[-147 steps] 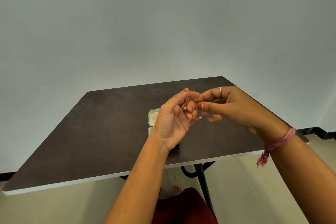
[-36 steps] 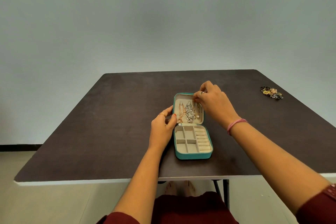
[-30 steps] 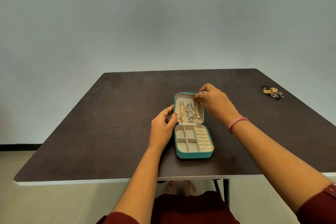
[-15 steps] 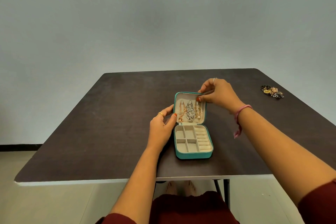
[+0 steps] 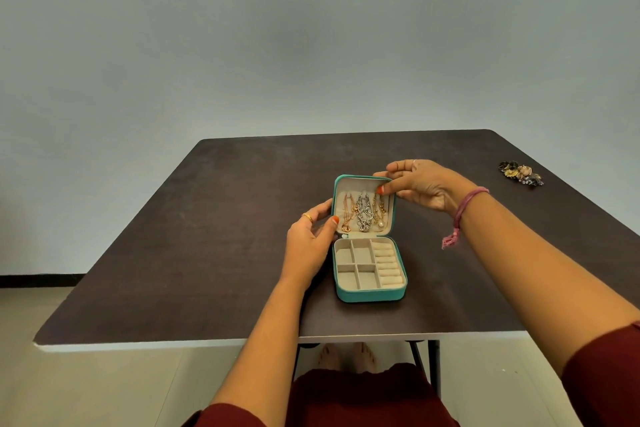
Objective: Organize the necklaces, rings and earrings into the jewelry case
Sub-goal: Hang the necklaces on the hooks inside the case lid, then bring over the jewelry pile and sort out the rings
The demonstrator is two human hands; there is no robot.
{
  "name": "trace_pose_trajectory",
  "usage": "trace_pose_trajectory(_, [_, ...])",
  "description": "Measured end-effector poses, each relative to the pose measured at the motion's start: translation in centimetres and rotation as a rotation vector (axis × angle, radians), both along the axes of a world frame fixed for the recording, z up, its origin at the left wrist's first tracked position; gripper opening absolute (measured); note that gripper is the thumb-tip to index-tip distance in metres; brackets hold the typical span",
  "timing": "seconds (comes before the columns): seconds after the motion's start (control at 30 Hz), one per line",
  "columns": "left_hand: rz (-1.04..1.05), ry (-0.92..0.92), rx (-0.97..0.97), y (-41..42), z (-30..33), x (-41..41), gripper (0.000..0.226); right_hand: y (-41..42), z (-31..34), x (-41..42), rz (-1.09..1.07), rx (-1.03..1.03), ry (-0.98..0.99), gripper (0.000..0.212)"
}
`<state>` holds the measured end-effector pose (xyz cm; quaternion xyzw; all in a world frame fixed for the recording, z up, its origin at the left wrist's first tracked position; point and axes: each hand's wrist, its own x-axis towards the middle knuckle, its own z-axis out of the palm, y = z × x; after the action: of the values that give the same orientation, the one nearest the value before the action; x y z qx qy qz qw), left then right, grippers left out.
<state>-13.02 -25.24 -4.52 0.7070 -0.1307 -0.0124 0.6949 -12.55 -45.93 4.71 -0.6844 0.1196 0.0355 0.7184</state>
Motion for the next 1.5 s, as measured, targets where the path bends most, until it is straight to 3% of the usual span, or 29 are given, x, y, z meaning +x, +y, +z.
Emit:
trace_pose_trajectory(0.33, [0.004, 0.006, -0.008, 0.0, -0.1, 0.1, 0.035, 0.2, -0.2, 0.4, -0.008, 0.083, 0.023, 0.04])
trace_pose_trajectory(0.63, [0.097, -0.018, 0.196, -0.2, -0.2, 0.2, 0.032, 0.7, -3.1, -0.5, -0.139, 0.086, -0.18, 0.033])
trace_pose_trajectory(0.83, [0.19, -0.02, 0.324, -0.6, -0.3, 0.5, 0.036, -0.5, -8.4, -2.3, -0.366, -0.334, -0.222, 0.026])
trace_pose_trajectory(1.13, [0.207, -0.027, 0.383, -0.6, 0.0, -0.1, 0.04, -0.7, -9.9, -5.5, -0.384, -0.452, -0.303, 0.021])
trace_pose_trajectory(1.4, [0.212, 0.04, 0.338, -0.4, 0.3, -0.2, 0.041, -1.3, -10.0, -6.8, -0.367, -0.441, -0.309, 0.018])
trace_pose_trajectory(1.5, [0.228, 0.215, 0.137, -0.3, 1.0, 0.5, 0.038, -2.2, -9.7, -7.5, -0.331, -0.486, -0.34, 0.021])
